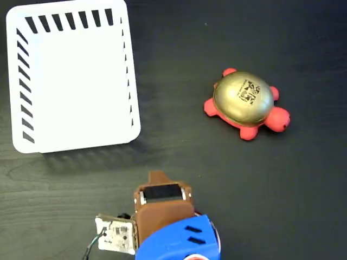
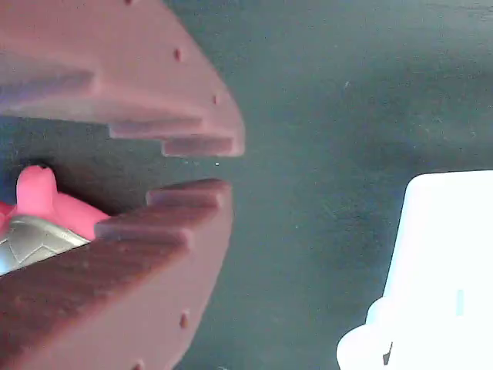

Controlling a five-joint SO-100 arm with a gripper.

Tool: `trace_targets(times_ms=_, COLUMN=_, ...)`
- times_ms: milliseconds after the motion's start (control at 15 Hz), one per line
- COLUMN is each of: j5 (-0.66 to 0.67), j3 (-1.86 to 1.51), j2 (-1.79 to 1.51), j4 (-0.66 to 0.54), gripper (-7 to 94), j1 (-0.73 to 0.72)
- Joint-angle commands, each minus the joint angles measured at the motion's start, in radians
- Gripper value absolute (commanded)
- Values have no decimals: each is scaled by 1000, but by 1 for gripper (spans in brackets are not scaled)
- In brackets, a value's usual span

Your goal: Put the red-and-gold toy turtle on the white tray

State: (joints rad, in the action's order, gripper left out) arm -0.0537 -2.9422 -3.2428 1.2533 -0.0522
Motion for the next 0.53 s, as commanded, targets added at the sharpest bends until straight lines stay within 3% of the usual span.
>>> trace_targets(times_ms=0, j5=-6, j3=17, j2=-11, j4=6, gripper=0, j1=-17)
trace_targets(times_ms=467, j5=5, j3=17, j2=-11, j4=8, gripper=0, j1=-41)
